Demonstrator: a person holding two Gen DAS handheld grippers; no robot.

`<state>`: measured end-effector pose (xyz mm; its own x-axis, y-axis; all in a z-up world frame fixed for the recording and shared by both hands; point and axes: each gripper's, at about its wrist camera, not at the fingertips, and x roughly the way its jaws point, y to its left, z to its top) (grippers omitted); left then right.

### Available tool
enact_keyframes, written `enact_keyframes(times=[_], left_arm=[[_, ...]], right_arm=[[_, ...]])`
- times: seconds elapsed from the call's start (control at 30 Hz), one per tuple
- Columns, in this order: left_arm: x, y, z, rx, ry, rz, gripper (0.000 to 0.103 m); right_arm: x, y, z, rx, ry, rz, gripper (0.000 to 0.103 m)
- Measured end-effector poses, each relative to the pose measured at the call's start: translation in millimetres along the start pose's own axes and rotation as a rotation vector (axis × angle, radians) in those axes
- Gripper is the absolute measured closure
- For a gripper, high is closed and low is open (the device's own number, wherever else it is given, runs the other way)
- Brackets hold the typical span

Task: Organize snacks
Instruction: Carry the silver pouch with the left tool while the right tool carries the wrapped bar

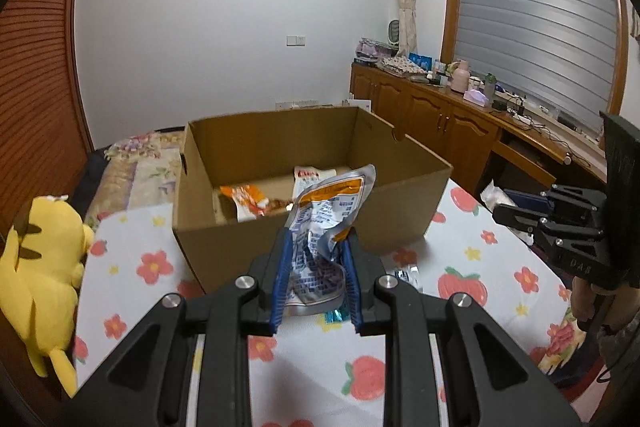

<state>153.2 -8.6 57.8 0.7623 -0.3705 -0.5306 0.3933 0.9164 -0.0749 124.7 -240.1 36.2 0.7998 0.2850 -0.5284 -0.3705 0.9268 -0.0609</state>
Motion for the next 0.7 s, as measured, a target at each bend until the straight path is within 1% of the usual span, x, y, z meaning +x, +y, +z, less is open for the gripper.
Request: enact_keyframes(times=[0.2,0.37,0.7], left_arm=[[4,5,22,0.007,-0.014,0.015,0.08],[11,10,33,0.013,-0.025,0.028,0.08],[39,30,40,-0.015,-0.018,0.031,0.08]], right_arm=[[13,2,34,-0.033,-0.02,0.007,0.084],[26,2,57,-0.051,-0.032,0.007,0.084],[54,4,83,-0.061,-0.052,0.042,0.084]])
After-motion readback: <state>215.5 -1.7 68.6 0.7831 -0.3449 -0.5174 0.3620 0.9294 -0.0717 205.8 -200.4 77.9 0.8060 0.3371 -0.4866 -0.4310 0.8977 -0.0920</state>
